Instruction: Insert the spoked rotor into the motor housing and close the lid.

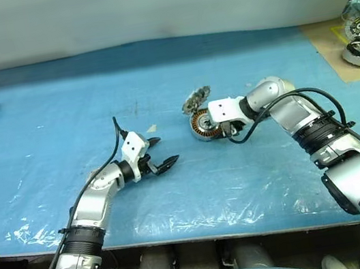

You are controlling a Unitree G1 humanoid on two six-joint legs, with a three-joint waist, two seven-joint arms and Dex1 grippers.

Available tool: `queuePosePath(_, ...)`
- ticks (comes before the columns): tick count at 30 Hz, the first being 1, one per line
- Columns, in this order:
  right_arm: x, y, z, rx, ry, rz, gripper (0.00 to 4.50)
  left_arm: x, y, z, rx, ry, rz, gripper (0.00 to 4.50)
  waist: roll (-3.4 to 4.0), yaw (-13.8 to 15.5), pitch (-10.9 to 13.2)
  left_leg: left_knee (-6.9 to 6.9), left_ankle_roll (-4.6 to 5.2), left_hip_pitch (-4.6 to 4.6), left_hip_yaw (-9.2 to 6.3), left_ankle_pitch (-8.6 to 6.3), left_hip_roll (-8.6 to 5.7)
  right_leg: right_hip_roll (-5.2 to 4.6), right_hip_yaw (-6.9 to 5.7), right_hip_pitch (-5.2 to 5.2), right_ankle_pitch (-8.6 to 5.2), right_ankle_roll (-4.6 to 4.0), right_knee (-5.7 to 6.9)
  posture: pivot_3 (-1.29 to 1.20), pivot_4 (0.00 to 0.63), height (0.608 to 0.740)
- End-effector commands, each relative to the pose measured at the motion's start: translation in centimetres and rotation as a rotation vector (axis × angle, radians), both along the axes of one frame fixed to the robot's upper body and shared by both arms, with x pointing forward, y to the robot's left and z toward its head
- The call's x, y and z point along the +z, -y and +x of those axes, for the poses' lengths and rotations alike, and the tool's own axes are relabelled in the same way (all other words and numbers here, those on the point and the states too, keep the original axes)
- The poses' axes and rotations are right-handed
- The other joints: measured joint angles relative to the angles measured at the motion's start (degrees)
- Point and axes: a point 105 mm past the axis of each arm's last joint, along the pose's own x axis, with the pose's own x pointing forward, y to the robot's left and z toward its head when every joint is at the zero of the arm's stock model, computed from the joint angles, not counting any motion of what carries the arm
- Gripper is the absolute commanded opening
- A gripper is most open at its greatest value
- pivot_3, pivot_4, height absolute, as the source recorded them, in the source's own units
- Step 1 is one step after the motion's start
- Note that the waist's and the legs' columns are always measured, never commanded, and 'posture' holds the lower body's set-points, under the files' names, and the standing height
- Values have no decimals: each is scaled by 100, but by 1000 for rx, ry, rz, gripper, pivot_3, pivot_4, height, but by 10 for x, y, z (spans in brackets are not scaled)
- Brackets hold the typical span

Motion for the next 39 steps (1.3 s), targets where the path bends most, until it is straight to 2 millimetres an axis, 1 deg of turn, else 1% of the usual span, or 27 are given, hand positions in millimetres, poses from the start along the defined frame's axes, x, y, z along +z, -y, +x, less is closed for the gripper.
queuePosePath(1,18,-18,-23,-14,-63,84,1737,11,6,-1,-22,46,-10,4500,0,7,0,-1,0,-6,0,0,0,0,0,-5,0,0,0,0,150,740)
queuePosePath(4,27,-26,-41,-28,-99,123,1737,11,9,-1,-27,44,-16,4500,1,22,1,-7,0,-11,0,0,0,0,0,-12,-1,-1,-1,0,150,740)
queuePosePath(6,35,-30,-48,-50,-106,148,1737,11,10,-3,-36,36,-20,4500,1,25,2,-9,-1,-12,0,0,0,0,0,-14,-1,-1,-2,0,150,740)
queuePosePath(9,41,-34,-63,-93,-203,179,1737,7,10,-4,-44,22,-11,4500,1,31,2,-11,-5,-6,0,2,0,0,1,-11,-1,-1,-2,0,150,740)
queuePosePath(10,40,-33,-66,-116,-239,174,1737,6,9,-5,-47,18,-9,4500,1,34,2,-13,-7,-5,0,2,-1,0,2,-10,-1,-1,-3,0,150,740)
queuePosePath(11,36,-31,-68,-147,-286,170,1737,6,10,-5,-52,16,-7,4500,1,36,2,-14,-9,-4,0,2,-1,0,2,-10,-1,-1,-3,0,150,740)
queuePosePath(12,27,-30,-69,-188,-330,159,1737,5,11,-5,-59,15,-4,4500,1,38,2,-16,-10,-4,0,3,-1,0,3,-10,-1,-1,-4,0,150,740)
queuePosePath(15,-2,-27,-59,-298,-347,88,1737,6,15,-3,-67,19,-6,4500,1,36,2,-18,-16,2,0,3,-2,0,4,-6,-1,-1,-6,0,150,740)
queuePosePath(17,-11,-29,-52,-361,-354,79,1737,8,16,-2,-71,20,-8,4500,-1,10,2,-25,-36,10,0,1,-3,0,7,-4,-1,-1,-6,0,150,740)
queuePosePath(19,-16,-30,-44,-435,-356,72,1737,8,16,-2,-75,21,-6,4500,-4,-6,3,-42,-50,50,0,6,-4,1,11,26,-1,-1,-10,0,150,740)
queuePosePath(22,-22,-33,-42,-496,-390,62,1737,7,14,-3,-76,19,-2,4500,-9,6,4,-81,-84,125,0,26,-8,1,14,79,-5,-2,-21,0,150,740)
queuePosePath(23,-24,-33,-43,-499,-393,50,1737,7,13,-4,-75,18,-1,4500,-12,21,6,-91,-92,149,-1,30,-8,1,14,101,-12,10,-24,0,150,740)
queuePosePath(24,-26,-34,-45,-503,-398,42,1737,7,12,-4,-72,17,0,4500,-13,34,7,-103,-97,181,-1,33,-8,1,14,132,-29,40,-35,0,150,740)
queuePosePath(26,-33,-32,-48,-509,-408,20,1737,6,12,-5,-69,16,1,4500,-22,43,5,-156,-107,238,-1,38,-12,1,12,184,-30,43,-93,0,150,740)
queuePosePath(28,-39,-28,-47,-493,-363,-19,1737,7,12,-6,-68,17,0,4500,-33,57,2,-216,-133,266,-1,54,-19,1,11,212,-30,44,-154,0,150,740)
queuePosePath(30,-38,-29,-42,-480,-317,-9,1737,7,13,-6,-66,18,-4,4500,-45,60,-5,-224,-134,293,0,55,-19,1,11,239,-30,44,-175,0,150,740)
queuePosePath(32,-33,-32,-39,-513,-347,40,2400,7,12,-5,-61,22,-2,4500,-49,59,-6,-226,-134,294,0,55,-19,1,11,241,-30,45,-186,0,150,740)
queuePosePath(33,-33,-31,-39,-509,-343,24,2625,8,12,-5,-60,21,-5,4500,-45,58,-3,-226,-134,289,0,55,-20,1,11,236,-29,44,-187,0,150,740)
queuePosePath(34,-32,-30,-39,-514,-355,19,2963,8,12,-5,-59,21,-7,4500,-42,66,-3,-226,-134,279,1,55,-21,1,12,228,-29,44,-186,0,150,740)
queuePosePath(35,-27,-31,-39,-523,-383,51,3246,8,12,-5,-59,20,-8,4500,-45,97,-4,-231,-134,276,5,55,-24,1,14,225,-27,42,-186,0,150,740)
queuePosePath(38,-13,-31,-36,-547,-439,128,3246,8,13,-5,-59,21,-8,4500,-46,163,-5,-246,-132,278,7,55,-25,1,13,226,-2,1,-181,0,150,740)
queuePosePath(39,-4,-33,-36,-537,-450,164,3246,8,13,-5,-57,21,-10,4500,-46,173,-5,-256,-131,274,7,55,-27,1,13,221,1,-6,-182,0,150,740)
